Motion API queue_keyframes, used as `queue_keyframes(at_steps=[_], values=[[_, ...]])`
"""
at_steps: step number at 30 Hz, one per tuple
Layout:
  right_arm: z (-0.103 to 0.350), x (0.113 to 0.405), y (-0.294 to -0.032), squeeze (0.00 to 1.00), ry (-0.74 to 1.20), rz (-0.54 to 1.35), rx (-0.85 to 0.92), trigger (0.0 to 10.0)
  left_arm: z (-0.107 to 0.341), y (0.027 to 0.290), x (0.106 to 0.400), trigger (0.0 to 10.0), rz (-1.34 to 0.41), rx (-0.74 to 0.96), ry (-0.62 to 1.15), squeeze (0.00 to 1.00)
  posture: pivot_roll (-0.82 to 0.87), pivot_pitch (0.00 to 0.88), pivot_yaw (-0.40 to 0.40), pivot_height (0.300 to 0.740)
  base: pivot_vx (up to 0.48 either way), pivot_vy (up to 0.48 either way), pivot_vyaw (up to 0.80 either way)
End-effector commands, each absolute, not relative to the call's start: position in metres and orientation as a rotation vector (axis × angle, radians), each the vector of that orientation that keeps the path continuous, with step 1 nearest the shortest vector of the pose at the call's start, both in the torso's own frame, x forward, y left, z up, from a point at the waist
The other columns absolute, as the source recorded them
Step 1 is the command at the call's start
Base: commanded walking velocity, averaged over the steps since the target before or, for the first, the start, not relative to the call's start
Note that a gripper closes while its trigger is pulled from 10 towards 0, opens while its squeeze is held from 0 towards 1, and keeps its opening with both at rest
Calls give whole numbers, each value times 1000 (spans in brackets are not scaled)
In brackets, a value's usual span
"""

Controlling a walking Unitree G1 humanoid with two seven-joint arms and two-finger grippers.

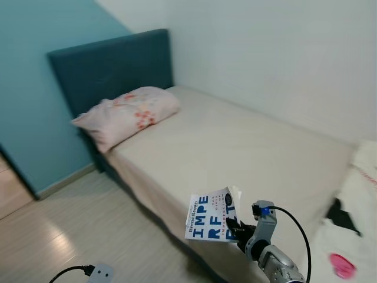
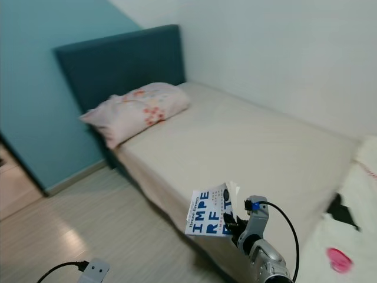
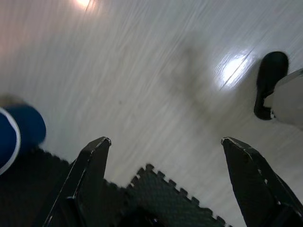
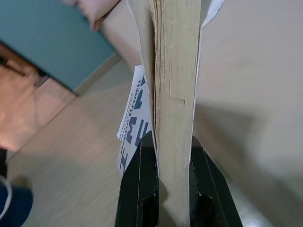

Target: Clean up the room

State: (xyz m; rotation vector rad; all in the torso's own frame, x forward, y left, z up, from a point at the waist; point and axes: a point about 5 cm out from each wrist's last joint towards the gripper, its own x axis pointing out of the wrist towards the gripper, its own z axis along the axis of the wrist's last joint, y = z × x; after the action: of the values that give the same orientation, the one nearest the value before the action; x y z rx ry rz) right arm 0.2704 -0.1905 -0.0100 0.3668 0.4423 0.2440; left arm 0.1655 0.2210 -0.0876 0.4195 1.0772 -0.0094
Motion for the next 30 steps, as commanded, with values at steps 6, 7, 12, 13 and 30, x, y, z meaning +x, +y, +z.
queue_keyframes(at_steps=[6, 7, 12, 13, 30], values=[[5, 284, -187, 0, 354, 264, 372, 10000, -84, 224, 172, 10000, -7, 426, 1066, 0, 15, 0, 8, 740, 480, 0, 790], [6, 286, -187, 0, 346, 261, 376, 10000, -84, 224, 172, 10000, -7, 425, 1065, 0, 15, 0, 12, 740, 480, 0, 775], [7, 288, -188, 0, 343, 241, 388, 10000, -84, 224, 172, 10000, -8, 424, 1063, 0, 15, 0, 12, 740, 480, 0, 465], [8, 288, -188, 0, 345, 231, 393, 10000, -84, 224, 172, 10000, -8, 424, 1063, 0, 15, 0, 14, 740, 480, 0, 0], [8, 289, -188, 0, 350, 220, 374, 10000, -85, 225, 171, 10000, -8, 422, 1067, 0, 15, 0, 18, 740, 480, 0, 376]])
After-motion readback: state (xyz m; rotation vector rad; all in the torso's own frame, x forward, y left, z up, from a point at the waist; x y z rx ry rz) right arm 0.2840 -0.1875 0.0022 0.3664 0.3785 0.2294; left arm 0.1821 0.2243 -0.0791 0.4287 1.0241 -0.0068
